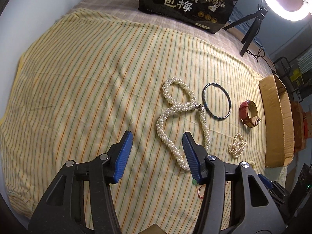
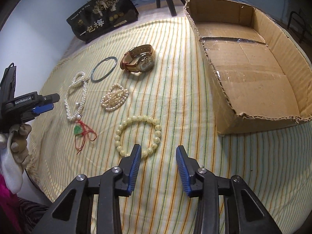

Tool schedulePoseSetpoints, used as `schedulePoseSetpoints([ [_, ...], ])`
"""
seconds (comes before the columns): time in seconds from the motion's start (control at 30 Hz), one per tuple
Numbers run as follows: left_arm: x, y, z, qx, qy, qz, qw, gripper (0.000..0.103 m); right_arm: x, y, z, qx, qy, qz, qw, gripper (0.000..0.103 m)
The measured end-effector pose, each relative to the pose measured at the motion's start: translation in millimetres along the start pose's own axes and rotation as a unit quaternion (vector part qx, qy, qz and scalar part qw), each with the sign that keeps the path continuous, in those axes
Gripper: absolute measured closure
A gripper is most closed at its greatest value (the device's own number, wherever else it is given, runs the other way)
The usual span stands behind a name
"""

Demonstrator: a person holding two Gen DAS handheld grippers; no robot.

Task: Organize jewelry
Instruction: 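Close the right tool on the cream bead bracelet while the left tool grasps the pearl necklace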

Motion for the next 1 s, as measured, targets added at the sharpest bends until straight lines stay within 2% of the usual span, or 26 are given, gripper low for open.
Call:
schedulePoseSetpoints([
  [0.23,-15,-3,-3,-0.003,0.007,-0.01,0.9999,0.052,-9,7,-5,0.007,0.002,0.015,1.0,0.065],
  [0.3,-20,-4,-3,-0.002,0.01,-0.014,0.9998,0.058,-10,7,-5,0.009,0.002,0.019,1.0,0.065],
  [0.37,-25,-4,-3,-0.002,0.013,-0.019,0.9997,0.058,-12,8,-7,0.01,0.003,0.022,1.0,0.065],
  [0.67,-37,-8,-7,-0.011,-0.002,-0.035,0.9993,0.06,-16,9,-8,0.033,0.006,0.046,0.998,0.07],
  [0.73,-37,-9,-7,-0.014,-0.01,-0.04,0.999,0.067,-17,10,-10,0.045,0.004,0.055,0.997,0.073],
  [0.77,-37,-9,-7,-0.015,-0.014,-0.044,0.9988,0.07,-17,11,-11,0.051,0.003,0.058,0.997,0.078],
  [0.8,-37,-8,-7,-0.016,-0.019,-0.049,0.9985,0.076,-17,11,-12,0.056,0.001,0.059,0.997,0.084],
  [0.87,-37,-7,-8,-0.016,-0.023,-0.052,0.9982,0.086,-17,11,-13,0.065,-0.002,0.063,0.996,0.09],
  [0.9,-37,-7,-9,-0.015,-0.024,-0.051,0.9983,0.094,-17,12,-14,0.066,-0.004,0.062,0.996,0.094],
  [1.0,-34,-3,-12,-0.003,-0.02,-0.037,0.9991,0.097,-17,12,-15,0.062,-0.008,0.055,0.997,0.097],
])
Point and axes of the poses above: each gripper's, at about its wrist camera, not at the fingertips, and x roughly against the way its jaws point, y to its left, z to its underside, the point moved 5 cm from there along -x, roughly the way its jaws point, and after that the axes turned 15 degrees about x, right-handed, at the moved point
